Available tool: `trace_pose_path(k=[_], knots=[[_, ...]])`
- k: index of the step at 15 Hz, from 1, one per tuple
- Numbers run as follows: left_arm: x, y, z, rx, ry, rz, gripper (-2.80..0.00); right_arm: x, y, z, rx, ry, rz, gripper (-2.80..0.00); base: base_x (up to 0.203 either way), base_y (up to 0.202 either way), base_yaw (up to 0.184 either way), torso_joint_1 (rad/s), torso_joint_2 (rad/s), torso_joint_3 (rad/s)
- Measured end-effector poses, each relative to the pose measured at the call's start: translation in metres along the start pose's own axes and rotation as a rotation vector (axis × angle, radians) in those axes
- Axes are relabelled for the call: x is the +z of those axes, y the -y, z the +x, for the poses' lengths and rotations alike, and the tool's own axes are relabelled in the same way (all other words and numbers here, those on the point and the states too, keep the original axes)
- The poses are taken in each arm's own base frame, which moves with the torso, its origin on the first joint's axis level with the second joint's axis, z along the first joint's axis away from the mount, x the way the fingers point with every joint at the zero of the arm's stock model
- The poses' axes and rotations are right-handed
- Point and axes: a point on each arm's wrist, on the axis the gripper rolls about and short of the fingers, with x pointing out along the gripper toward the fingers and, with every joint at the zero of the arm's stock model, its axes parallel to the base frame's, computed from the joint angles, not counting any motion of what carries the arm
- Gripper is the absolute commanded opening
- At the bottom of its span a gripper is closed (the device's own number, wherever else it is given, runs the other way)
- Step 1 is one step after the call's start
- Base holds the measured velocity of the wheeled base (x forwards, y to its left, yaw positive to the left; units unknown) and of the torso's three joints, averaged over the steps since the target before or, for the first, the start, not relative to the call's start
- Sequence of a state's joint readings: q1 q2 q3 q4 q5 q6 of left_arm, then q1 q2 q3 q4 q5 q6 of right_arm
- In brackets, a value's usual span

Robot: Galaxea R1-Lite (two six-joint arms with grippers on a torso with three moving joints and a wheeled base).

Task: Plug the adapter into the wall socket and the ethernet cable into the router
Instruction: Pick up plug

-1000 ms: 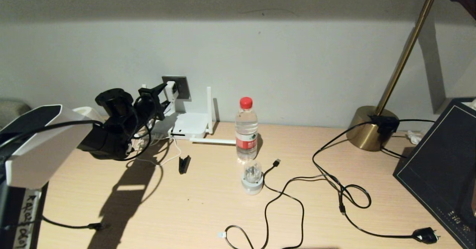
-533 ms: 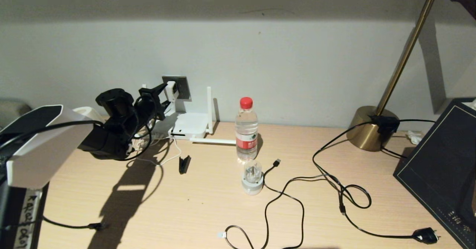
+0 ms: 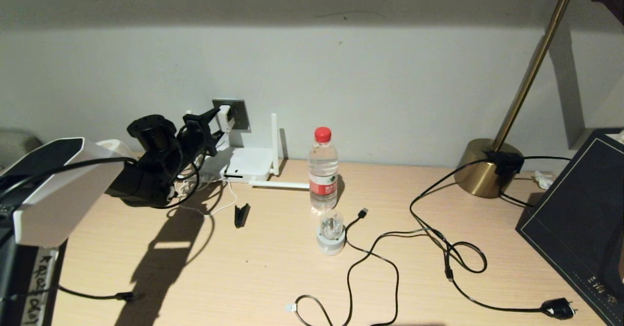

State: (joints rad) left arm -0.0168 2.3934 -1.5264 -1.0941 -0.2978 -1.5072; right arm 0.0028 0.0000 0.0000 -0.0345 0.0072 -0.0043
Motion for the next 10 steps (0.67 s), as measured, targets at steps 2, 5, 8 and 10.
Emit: trace_pose_path(k=[2,5,8,10], knots=[[-0.0002,-0.0012,0.0002,0.001,0.0,-0.001,-2.8,0.0,0.0,0.0,0.0,0.0,0.0,-2.8,0.0,0.0,0.0,0.0,0.0,0.0],[-0.0007,-0.0043,0.0007,0.003,0.002,-0.001,-2.8,0.0,0.0,0.0,0.0,0.0,0.0,-2.8,0.0,0.0,0.0,0.0,0.0,0.0],[-0.0011,-0.0068,0.0009,0.007,0.001,-0.003,-2.8,0.0,0.0,0.0,0.0,0.0,0.0,-2.8,0.0,0.0,0.0,0.0,0.0,0.0],[-0.0008,-0.0075,0.0012,0.008,0.001,-0.003,-2.8,0.0,0.0,0.0,0.0,0.0,0.0,-2.8,0.0,0.0,0.0,0.0,0.0,0.0]])
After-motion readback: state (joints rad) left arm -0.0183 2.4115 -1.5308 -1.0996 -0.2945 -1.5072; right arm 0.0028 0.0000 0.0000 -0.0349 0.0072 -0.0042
